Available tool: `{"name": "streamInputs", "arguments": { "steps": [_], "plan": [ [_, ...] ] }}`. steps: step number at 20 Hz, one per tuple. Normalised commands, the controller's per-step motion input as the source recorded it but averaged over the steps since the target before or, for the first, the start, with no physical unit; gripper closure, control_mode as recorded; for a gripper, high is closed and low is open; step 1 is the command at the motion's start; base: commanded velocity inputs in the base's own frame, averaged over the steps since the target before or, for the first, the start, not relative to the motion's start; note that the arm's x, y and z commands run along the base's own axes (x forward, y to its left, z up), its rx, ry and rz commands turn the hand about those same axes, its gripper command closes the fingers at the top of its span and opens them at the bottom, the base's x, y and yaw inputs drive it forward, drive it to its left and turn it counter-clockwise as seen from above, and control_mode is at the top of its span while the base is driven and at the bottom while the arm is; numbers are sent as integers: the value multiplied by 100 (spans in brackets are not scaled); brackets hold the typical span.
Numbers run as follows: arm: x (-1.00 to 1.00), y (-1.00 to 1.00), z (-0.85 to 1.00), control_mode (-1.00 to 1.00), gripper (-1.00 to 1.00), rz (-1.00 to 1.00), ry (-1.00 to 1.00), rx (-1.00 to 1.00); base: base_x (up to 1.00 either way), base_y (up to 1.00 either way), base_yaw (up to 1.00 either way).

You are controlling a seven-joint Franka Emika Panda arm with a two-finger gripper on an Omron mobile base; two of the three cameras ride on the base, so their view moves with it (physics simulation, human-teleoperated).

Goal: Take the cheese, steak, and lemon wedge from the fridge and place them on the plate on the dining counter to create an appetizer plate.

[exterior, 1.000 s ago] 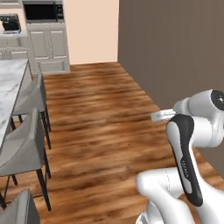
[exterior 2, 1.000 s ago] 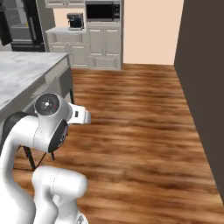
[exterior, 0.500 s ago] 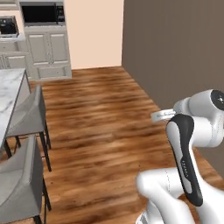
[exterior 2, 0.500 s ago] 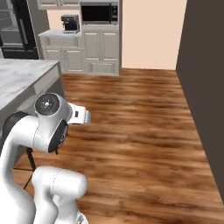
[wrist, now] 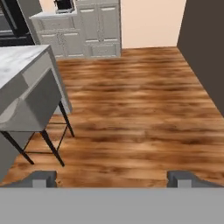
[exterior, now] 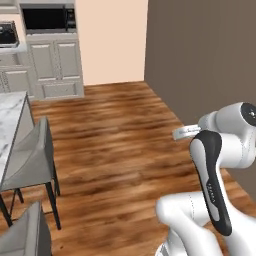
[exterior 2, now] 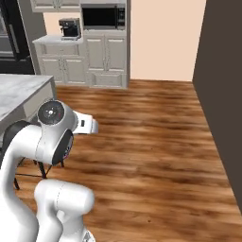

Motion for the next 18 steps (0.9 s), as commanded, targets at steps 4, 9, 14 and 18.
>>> {"name": "streamInputs", "arguments": {
  "steps": [4, 9, 14, 18],
  "plan": [
    [0, 0, 0, 100, -100, 0, 0, 0, 100, 35, -1],
    [0, 0, 0, 100, -100, 0, 0, 0, 100, 35, -1],
    [0, 0, 0, 100, -100, 0, 0, 0, 100, 22, 0],
    [0, 0, 0, 100, -100, 0, 0, 0, 100, -4, 2]
  ]
}}
